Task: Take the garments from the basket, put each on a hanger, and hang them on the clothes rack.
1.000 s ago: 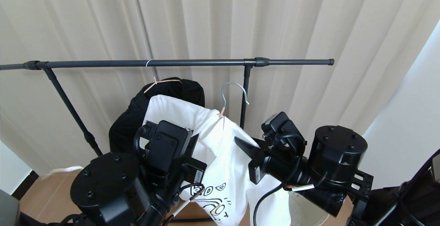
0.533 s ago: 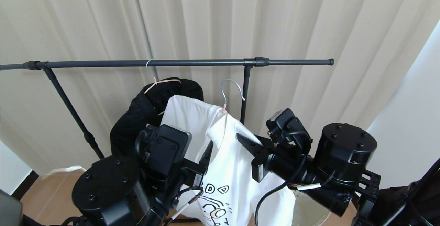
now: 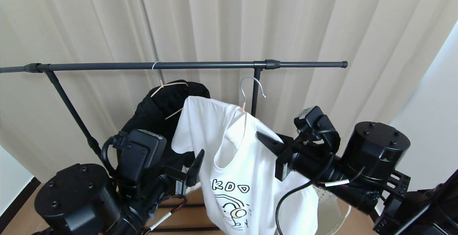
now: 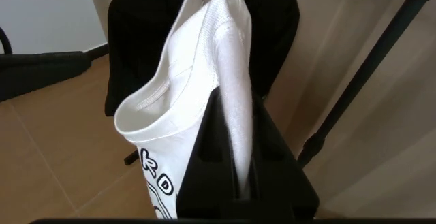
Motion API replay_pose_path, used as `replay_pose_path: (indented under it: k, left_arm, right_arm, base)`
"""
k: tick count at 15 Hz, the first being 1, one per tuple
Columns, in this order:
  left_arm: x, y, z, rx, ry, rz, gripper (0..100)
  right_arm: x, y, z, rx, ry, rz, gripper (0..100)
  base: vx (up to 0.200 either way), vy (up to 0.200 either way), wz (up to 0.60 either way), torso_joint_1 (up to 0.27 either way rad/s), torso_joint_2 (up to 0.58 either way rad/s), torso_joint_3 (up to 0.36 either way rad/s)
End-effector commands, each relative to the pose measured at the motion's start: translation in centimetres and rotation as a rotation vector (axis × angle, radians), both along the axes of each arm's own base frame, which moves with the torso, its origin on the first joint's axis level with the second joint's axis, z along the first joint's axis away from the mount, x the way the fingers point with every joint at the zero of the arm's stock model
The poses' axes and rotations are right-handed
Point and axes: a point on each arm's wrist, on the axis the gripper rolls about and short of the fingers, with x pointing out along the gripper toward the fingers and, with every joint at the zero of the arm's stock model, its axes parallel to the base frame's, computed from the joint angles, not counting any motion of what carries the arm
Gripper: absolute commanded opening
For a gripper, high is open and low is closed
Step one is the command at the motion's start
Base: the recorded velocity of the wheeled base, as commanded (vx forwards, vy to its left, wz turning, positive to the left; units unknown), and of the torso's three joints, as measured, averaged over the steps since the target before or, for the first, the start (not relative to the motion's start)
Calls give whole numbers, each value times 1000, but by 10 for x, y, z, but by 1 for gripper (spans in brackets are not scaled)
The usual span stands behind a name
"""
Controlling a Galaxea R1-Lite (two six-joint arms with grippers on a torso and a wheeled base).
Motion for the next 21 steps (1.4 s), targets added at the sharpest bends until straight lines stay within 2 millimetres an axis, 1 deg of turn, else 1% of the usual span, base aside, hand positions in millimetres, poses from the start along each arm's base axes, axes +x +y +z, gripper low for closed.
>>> replay_pose_path:
  k: [1, 3, 4, 6, 10, 13, 17, 21]
  left_arm:
    - [6, 15, 2, -13, -3, 30, 100]
    - [8, 31, 2, -14, 3, -6, 100]
    - [8, 35, 2, -14, 5, -12, 100]
    - [11, 53, -1, -9, 21, -46, 100]
    - [21, 76, -4, -12, 39, -75, 100]
    - [27, 85, -3, -26, 44, -94, 100]
    - [37, 89, -11, -37, 82, -105, 100]
    - [40, 90, -14, -49, 97, -93, 100]
  right_arm:
    - [0, -13, 5, 7, -8, 11, 0]
    - [-3, -28, 11, 8, -30, 78, 0]
    - [-3, -32, 13, 10, -34, 85, 0]
    - [-3, -48, 19, 21, -51, 128, 0]
    - [-14, -64, 27, 32, -71, 242, 0]
    - [-19, -71, 30, 37, -77, 308, 0]
    - [-24, -80, 30, 38, -76, 389, 0]
    - [-25, -84, 32, 39, -81, 395, 0]
  base:
    - [0, 0, 0, 0, 0, 0]
    - [0, 0, 0, 0, 0, 0]
    - [0, 0, 0, 0, 0, 0]
    - [0, 0, 0, 0, 0, 0]
    - [0, 0, 0, 0, 0, 0]
    - [0, 0, 0, 0, 0, 0]
    - [0, 0, 0, 0, 0, 0]
    - [0, 0, 0, 0, 0, 0]
